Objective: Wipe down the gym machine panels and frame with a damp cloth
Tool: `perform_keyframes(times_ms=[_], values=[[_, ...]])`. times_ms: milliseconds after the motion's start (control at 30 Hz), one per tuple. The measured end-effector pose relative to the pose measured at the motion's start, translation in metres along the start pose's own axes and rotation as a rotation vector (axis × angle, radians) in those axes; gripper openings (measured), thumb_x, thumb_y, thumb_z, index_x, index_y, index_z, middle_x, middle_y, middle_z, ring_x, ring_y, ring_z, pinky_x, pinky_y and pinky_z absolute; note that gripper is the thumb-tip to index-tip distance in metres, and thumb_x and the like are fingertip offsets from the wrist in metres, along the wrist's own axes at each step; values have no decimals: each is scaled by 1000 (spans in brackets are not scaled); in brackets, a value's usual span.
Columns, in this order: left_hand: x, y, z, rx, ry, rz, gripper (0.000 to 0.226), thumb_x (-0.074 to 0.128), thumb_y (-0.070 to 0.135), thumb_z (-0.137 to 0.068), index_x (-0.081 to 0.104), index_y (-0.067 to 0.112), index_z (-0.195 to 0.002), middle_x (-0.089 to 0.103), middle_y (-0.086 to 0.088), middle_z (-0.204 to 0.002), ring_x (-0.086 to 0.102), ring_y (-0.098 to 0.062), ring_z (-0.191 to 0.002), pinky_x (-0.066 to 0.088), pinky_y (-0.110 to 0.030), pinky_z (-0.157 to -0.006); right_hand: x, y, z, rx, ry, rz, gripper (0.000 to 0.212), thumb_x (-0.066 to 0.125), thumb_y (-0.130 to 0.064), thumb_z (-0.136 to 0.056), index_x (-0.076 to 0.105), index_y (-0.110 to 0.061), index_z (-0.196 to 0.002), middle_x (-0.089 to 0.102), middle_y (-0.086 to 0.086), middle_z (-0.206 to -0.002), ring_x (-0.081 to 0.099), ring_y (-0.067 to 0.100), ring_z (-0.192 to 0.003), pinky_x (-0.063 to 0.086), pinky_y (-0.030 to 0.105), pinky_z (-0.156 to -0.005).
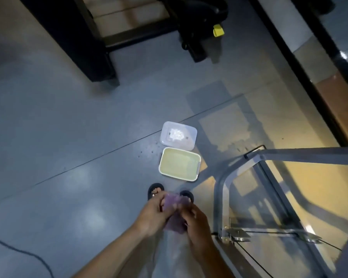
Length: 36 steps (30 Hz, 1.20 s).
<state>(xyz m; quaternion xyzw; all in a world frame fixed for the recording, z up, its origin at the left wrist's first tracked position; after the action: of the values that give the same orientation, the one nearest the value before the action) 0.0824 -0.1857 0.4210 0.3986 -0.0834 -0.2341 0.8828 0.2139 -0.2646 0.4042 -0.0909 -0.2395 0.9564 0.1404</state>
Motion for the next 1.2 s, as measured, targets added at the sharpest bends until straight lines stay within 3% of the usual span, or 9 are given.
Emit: perform_keyframes(times_ms=[100, 200, 267, 400, 533, 600, 700, 967, 1200], values=[[8, -34, -60, -5, -64, -9, 17, 72, 22, -91, 71, 11, -104, 73, 6, -96, 68, -12, -94, 54, -32, -86, 1, 5, -68, -53, 52, 45, 14, 74, -31, -89, 75, -20, -97, 76, 1, -95, 69, 18, -87, 52, 22, -67], [13, -85, -121, -64, -88, 21, 25, 69, -8, -82, 67, -12, -106, 71, -9, -96, 66, -16, -91, 52, -28, -83, 1, 44, -150, -19, 47, 107, 45, 72, -67, -69, 76, -34, -98, 76, -4, -105, 70, 20, -102, 56, 45, -90], [11, -127, -159, -124, -62, 1, 30, 68, -4, -71, 62, -18, -97, 66, -17, -89, 62, -21, -84, 50, -34, -77, -3, 79, -205, 32, 3, 85, 54, 76, -72, -62, 75, -33, -100, 75, -2, -108, 70, 24, -104, 55, 53, -94], [20, -206, -228, -291, 20, -100, 66, 80, 24, -71, 56, 8, -131, 68, -14, -108, 63, -25, -98, 54, -46, -91, -5, 100, -275, 136, -7, 37, 8, 72, -19, -94, 70, -21, -101, 76, 0, -95, 74, 14, -84, 60, 43, -82], [38, -266, -296, -320, 0, -258, 47, 66, 6, -94, 45, 19, -134, 62, -4, -105, 61, -23, -94, 45, -28, -73, -8, 132, -369, 74, 22, 203, 25, 70, -1, -86, 68, -24, -76, 72, -1, -77, 71, 25, -76, 56, 44, -73], [43, -294, -327, -319, -9, -326, 34, 62, 6, -96, 52, 24, -124, 64, 0, -102, 63, -21, -93, 43, -22, -67, -6, 147, -404, 99, 57, 245, 23, 73, -6, -88, 65, -27, -93, 71, -2, -90, 71, 30, -91, 59, 50, -84], [46, -322, -363, -316, -27, -364, 25, 59, 2, -97, 65, 20, -114, 65, 3, -100, 59, -14, -92, 40, -12, -65, 0, 163, -448, 68, 42, 348, 53, 72, -10, -92, 50, -29, -137, 70, -7, -109, 69, 18, -103, 59, 42, -94], [52, -355, -425, -177, -76, -648, 38, 67, 9, -92, 66, 23, -128, 69, -5, -121, 63, -28, -112, 50, -37, -101, 11, 171, -517, -183, 77, 598, 29, 66, -6, -92, 73, -18, -117, 72, -7, -102, 63, 10, -93, 40, -2, -64], [65, -354, -446, 11, -129, -1176, 33, 61, 32, -97, 64, 33, -131, 52, -4, -122, 44, -27, -118, 39, -40, -97, 16, 186, -541, -223, 139, 779, 27, 67, -20, -90, 72, -22, -116, 65, 7, -117, 57, 32, -112, 51, 48, -96]])
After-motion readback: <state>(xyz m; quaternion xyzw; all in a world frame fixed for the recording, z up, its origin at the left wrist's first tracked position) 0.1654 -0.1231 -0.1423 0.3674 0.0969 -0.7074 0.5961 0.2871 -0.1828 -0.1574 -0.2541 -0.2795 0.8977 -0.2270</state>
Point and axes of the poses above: each hand's wrist, its own z-axis away from the middle knuckle, its own x-axis out of the palm, y = z × x, the point moved 7 cm from there along -z, towards the middle knuckle
